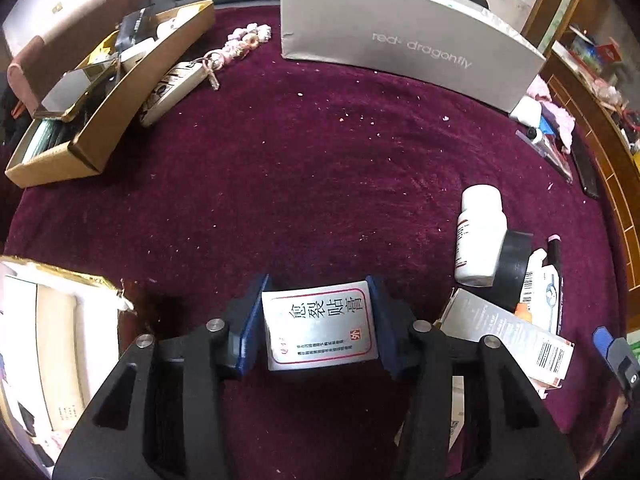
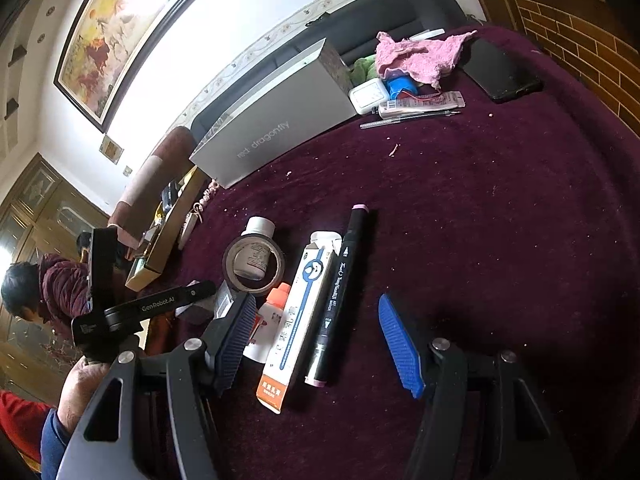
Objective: Organize objects
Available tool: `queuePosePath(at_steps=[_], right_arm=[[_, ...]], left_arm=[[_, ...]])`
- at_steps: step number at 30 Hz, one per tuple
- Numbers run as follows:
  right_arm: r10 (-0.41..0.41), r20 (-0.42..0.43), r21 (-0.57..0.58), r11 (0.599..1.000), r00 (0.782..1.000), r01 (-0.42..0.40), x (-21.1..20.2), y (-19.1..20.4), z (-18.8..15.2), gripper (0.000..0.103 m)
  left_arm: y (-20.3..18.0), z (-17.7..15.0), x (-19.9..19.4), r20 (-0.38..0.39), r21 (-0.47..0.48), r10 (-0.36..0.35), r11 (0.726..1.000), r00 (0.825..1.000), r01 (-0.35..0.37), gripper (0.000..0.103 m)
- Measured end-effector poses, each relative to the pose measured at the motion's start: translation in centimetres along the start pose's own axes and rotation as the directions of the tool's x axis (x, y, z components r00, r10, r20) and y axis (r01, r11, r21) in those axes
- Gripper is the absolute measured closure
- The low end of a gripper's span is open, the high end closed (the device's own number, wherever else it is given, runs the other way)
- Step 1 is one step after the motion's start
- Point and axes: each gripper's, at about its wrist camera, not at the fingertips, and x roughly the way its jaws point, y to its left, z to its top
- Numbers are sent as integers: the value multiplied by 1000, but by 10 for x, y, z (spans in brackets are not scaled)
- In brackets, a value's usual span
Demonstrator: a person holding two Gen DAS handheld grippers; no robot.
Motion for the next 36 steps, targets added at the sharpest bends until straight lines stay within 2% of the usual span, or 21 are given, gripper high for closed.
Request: queuePosePath(at_steps=[4,7,10,13,14,17,20,21,23,24,27,28,29,30,36], right_arm=[[-20,2,1,1000,1000,20,0,-4,1,38],[-74,6,-9,997,997,74,2,-7,3,38],[-130,-21,-24,991,991,129,11,-10,2,38],[-180,-19,-78,981,984,178,21,-4,0,41],[-206,-12,-109,973,979,203,24,1,-1,48],[-258,5,-173,951,966,255,35,14,-4,50],[-309,6,-241,923,951,301,51,23,-7,60],[-348,2,-283,899,938,334,59,27,-9,60],[-430,48,-366,832,902,416,65,36,-15,71],[-436,61,-394,816,898,423,66,37,-16,71],[-460,63,-354,820,886,451,58,16,-4,72],[-463,60,-353,819,884,453,55,11,-2,77],[-458,55,-353,822,887,446,52,6,0,86],[-446,49,-341,834,894,435,49,0,1,89],[-401,59,-317,861,914,398,41,4,-1,90]], left_arm=[[4,-28,-21,53,-28,-40,999,998,41,55],[-1,-73,-41,107,10,-42,999,993,41,55],[-8,-109,-46,128,51,-56,997,990,50,57],[-15,-124,-48,176,86,-40,996,984,25,57],[-16,-126,-46,181,96,-34,995,983,17,57],[-20,-131,-43,210,132,-14,991,978,-14,56],[-20,-129,-42,215,132,-20,991,976,-9,56],[-20,-128,-41,216,136,-21,991,976,-9,56],[-20,-128,-41,218,137,-25,991,976,-5,56],[-20,-128,-41,218,139,-26,990,976,-5,56],[-19,-129,-41,218,138,-32,990,975,1,56],[-20,-129,-41,219,139,-31,990,975,0,56],[-20,-129,-41,219,140,-30,990,975,-1,56],[-20,-129,-40,219,139,-31,990,975,0,56],[-17,-130,-42,223,132,-46,991,974,17,58]])
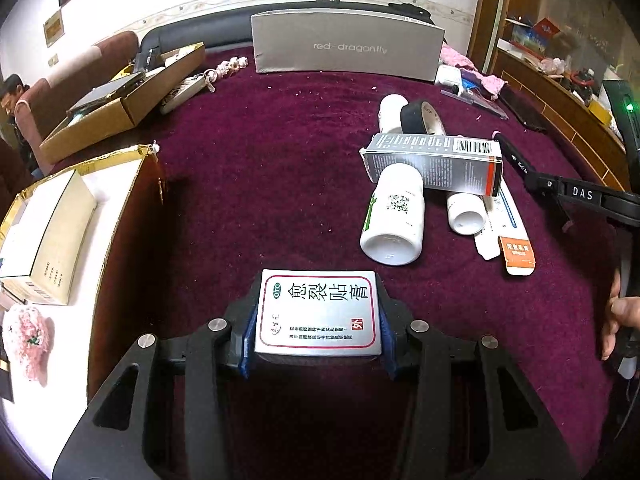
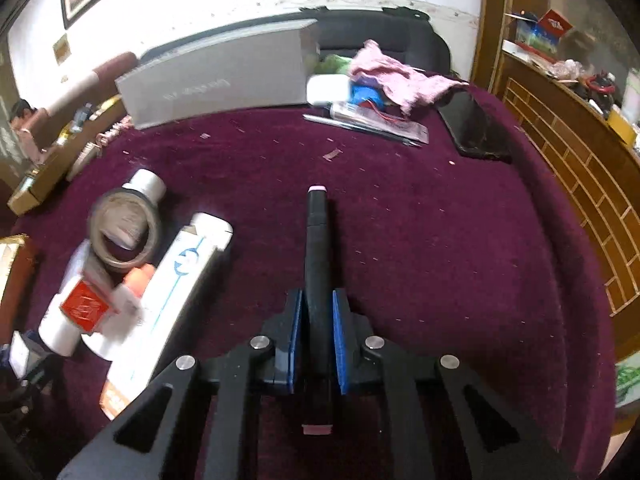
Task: Organize objects
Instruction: 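Lift the box and the marker and carry both toward the tray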
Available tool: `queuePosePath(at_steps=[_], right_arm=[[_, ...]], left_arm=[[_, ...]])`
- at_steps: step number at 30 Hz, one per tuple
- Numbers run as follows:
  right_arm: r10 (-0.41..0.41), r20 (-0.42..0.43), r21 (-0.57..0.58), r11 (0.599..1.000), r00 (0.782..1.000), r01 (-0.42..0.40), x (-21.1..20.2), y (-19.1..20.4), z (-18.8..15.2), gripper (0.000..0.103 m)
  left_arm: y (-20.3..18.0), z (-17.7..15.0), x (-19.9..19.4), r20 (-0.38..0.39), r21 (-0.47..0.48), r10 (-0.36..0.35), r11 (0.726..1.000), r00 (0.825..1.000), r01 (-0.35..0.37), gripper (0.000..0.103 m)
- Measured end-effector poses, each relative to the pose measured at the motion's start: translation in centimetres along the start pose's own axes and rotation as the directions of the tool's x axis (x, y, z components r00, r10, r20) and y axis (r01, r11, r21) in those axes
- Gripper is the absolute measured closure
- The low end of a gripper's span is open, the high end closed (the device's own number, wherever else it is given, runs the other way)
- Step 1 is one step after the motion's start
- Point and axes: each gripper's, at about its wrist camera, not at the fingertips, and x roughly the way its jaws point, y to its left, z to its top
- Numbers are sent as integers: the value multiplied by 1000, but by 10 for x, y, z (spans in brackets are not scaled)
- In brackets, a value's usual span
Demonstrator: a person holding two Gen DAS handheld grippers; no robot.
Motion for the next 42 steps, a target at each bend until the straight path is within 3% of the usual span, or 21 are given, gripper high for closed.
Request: queuePosePath(at_steps=[9,23,32,36,42], right_arm=[[53,46,11,998,998,-54,-16,3,2,90],[152,96,35,987,984,-156,-45,1,5,90],[123,-61,-62,990,991,-127,-20,19,-10,88],[125,-82,-58,990,989,-130,-10,20,-12,88],[31,-64,-145,989,997,-40,-8,34,-15,89]], left_arm=[[4,-1,-2,10,-28,-39,999,999,39,58],[-6,3,-25,58,-4,-31,1000,998,31,58],[-9,-3,-28,43,12,-36,999,998,35,58],[-9,-4,-25,32,14,-41,999,999,41,58],[-10,-6,-22,25,8,-57,998,998,57,58]])
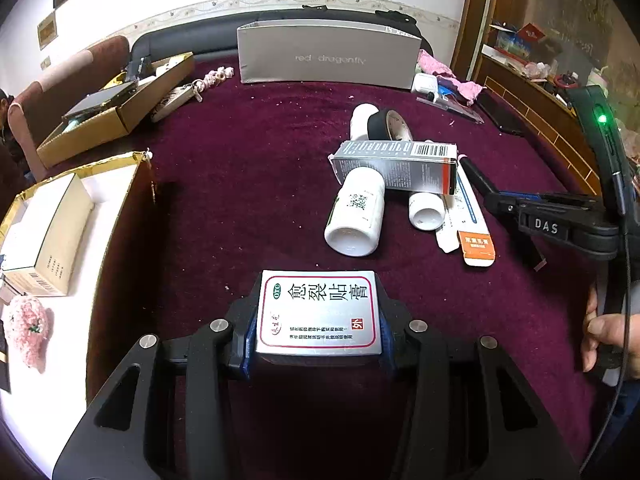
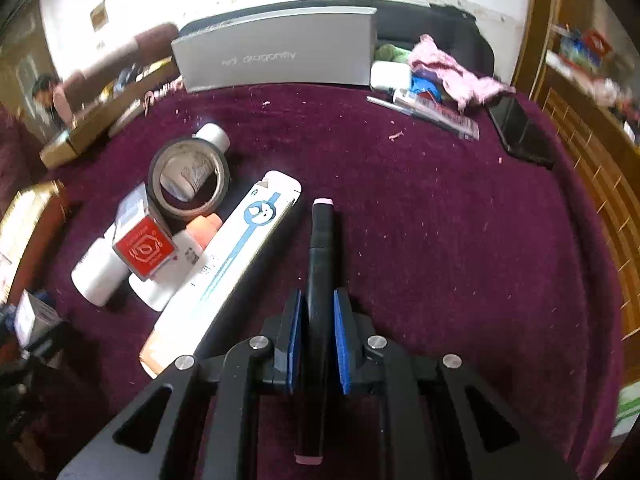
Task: Organize objects
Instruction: 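Lift the box and the marker and carry both toward the tray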
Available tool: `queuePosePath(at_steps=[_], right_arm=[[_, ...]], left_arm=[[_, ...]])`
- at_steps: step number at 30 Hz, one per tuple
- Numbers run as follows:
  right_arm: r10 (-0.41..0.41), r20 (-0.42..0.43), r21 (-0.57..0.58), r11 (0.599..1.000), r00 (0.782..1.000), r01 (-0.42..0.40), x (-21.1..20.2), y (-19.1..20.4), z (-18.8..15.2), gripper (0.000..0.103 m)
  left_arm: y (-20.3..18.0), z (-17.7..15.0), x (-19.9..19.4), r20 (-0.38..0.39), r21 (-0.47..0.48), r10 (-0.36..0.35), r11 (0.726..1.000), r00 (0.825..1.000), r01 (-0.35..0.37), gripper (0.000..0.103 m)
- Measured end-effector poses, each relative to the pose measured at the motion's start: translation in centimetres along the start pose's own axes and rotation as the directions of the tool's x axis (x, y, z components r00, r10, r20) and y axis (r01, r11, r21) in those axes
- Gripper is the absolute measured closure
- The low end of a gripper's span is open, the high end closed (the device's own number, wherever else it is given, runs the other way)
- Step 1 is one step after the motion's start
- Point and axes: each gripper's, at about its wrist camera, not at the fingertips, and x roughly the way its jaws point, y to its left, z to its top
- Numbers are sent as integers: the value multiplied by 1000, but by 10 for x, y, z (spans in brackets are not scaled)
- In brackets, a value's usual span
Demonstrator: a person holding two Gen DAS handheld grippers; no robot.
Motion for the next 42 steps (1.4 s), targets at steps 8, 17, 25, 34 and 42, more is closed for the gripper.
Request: queuePosePath(at_steps=[8,17,25,34,42], right_arm=[[119,152,145,979,981,-141,-37,-25,5,90],[175,181,155,967,968,-204,-47,-20,6,90],[83,41,73,994,996,-85,-17,-5,-1,88],[-29,26,-65,997,999,30,4,10,-8,85],[-21,62,-77,997,998,26,4,8,-9,82]], left_arm=[[8,5,-13,22,-30,-10,999,1000,11,58],[12,7,-30,37,-45,-34,998,999,36,58],[13,1,-38,37,-39,-47,998,998,49,58],[13,-5,-37,26,-28,-63,998,998,64,58],[10,-6,-33,16,-16,-70,997,997,70,58]])
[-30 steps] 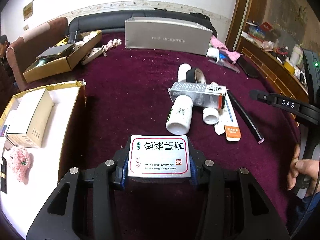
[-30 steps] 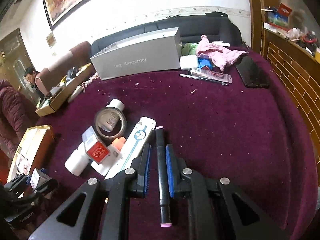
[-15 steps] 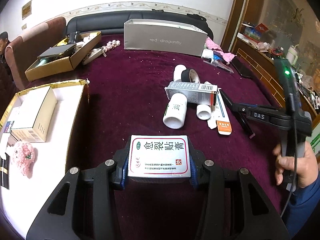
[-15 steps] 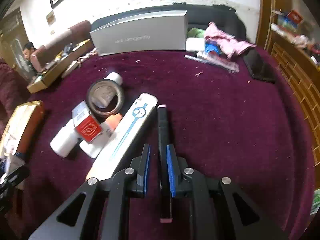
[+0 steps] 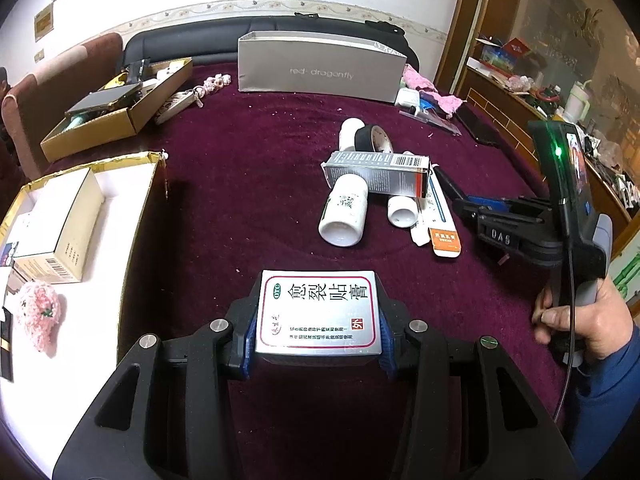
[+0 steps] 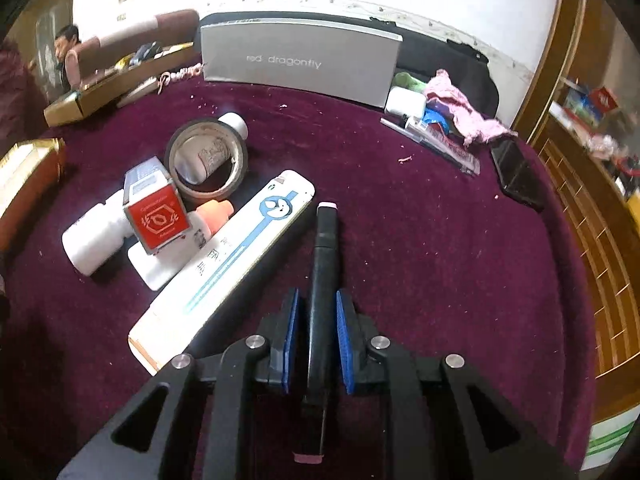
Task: Organize objects
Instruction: 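Lift the box and the marker and carry both toward the tray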
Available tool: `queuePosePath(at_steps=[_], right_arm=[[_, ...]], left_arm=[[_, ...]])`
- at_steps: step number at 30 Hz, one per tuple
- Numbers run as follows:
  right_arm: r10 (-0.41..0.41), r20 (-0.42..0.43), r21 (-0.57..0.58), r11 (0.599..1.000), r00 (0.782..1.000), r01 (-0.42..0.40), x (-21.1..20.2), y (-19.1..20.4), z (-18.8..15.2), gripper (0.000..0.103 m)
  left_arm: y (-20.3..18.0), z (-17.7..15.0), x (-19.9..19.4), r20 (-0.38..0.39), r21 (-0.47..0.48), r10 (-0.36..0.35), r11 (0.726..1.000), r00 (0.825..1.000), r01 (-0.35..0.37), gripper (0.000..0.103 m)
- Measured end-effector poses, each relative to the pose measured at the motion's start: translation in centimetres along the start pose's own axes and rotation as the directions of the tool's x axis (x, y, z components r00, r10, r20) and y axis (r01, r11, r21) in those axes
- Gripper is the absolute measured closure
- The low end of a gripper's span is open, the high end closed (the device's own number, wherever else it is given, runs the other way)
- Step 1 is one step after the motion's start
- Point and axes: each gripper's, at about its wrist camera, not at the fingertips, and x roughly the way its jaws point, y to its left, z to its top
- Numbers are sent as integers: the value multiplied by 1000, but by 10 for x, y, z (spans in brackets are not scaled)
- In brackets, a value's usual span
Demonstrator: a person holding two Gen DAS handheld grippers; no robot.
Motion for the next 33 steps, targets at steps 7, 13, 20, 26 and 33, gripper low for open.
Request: queuePosePath(at_steps=[7,13,20,26,33], right_arm=[[-11,-32,38,999,999,13,-2,-12,6,54],[8,-28,56,998,1000,-7,-3,-13,3,58],[55,-13,26,998,998,-55,-9,0,2,89],[104,39,72,992,994,-107,-23,-4,3,90],[137,105,143,978,985,-151,-43,-13,5,90]], left_arm=[[-1,0,5,-9,0,6,1000,1000,-6,58],[-6,-2,6,-14,12,7,1000,1000,-7,58],[-2,-1,4,-9,3,13,1000,1000,-13,58],[0,0,0,-2,-2,17,1000,1000,-17,58],[3,2,-9,14,-6,14,1000,1000,-14,58]])
